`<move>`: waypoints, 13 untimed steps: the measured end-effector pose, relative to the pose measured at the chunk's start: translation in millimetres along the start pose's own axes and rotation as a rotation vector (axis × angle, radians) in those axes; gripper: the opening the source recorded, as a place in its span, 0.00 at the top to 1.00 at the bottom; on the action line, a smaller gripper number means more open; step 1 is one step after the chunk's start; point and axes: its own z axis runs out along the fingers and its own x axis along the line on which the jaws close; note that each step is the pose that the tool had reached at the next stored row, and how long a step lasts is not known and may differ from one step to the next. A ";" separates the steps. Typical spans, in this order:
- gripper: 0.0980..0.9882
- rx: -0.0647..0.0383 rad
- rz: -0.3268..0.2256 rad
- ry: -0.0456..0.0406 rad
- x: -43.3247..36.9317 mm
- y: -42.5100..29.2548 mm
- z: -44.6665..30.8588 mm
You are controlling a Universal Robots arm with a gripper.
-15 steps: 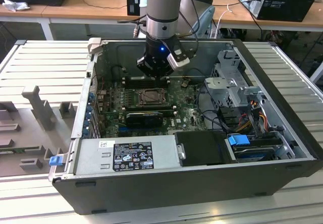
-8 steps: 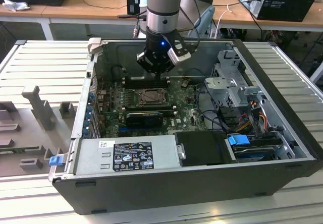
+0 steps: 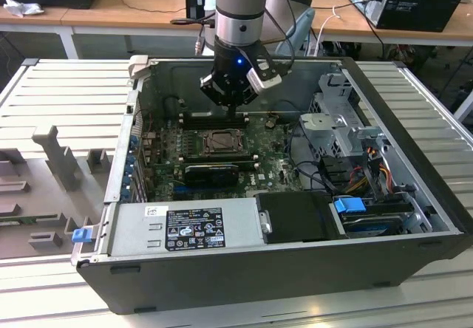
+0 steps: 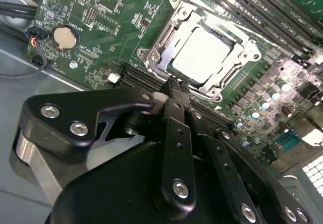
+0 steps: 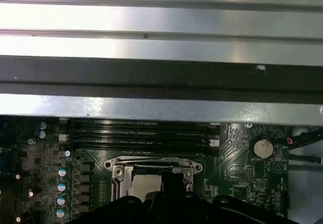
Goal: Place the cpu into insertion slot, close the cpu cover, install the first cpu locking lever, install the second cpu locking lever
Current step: 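Install the second cpu locking lever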
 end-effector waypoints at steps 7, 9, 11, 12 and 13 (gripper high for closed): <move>0.99 0.000 0.000 0.0000 0.3 -13.0 -0.5; 0.99 0.000 0.000 0.0000 0.4 -16.4 -0.6; 0.99 0.000 0.000 0.0000 0.6 -22.6 -0.6; 0.99 0.000 0.000 0.0001 0.6 -24.7 -0.6; 0.99 0.000 0.000 0.0003 0.7 -26.9 -0.4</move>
